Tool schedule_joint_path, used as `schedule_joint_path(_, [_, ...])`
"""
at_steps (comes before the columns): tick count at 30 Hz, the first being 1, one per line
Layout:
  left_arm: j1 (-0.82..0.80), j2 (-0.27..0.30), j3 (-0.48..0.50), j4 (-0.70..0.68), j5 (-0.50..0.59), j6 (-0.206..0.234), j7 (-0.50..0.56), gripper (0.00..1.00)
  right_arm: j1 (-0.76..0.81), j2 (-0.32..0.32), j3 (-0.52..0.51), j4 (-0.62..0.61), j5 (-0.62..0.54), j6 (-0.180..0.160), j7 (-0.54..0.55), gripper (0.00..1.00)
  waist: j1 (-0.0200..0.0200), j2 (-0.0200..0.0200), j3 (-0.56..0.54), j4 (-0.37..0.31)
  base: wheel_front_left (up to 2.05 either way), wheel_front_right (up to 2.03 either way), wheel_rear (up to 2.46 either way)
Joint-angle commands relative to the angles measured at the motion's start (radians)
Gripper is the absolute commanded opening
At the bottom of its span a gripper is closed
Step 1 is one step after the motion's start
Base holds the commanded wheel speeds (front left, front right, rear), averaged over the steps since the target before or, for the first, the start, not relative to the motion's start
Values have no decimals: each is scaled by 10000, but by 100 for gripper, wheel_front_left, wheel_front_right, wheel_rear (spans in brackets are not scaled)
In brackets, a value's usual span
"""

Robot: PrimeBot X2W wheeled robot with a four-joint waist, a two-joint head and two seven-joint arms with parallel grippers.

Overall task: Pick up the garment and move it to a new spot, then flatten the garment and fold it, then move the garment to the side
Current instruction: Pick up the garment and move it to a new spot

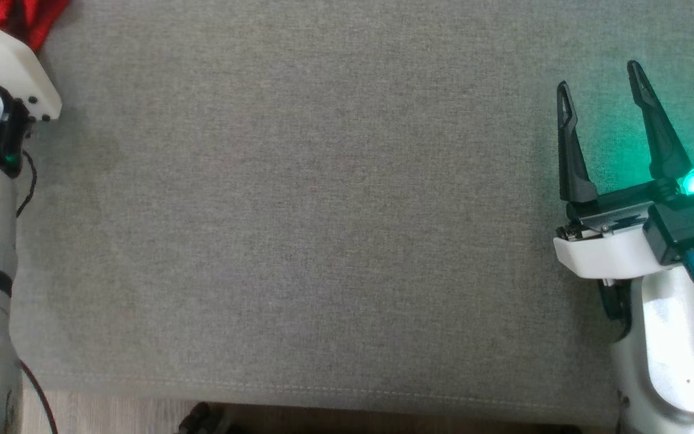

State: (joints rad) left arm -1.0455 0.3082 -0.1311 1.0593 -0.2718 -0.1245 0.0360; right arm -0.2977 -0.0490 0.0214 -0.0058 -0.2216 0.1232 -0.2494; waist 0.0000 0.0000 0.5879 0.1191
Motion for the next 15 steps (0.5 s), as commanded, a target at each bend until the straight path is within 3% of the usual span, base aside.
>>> schedule_joint_path(1, [8,513,80,-69,-69,-59,-62,0,164,-12,220,-329,-25,75,-5,100,0,0,-96,54,0,0,0])
schedule_joint_path(15, [-424,1512,-497,-375,-345,-61,-894,0,167,-12,130,356,631,75,-106,100,0,0,-1776,200,0,0,0])
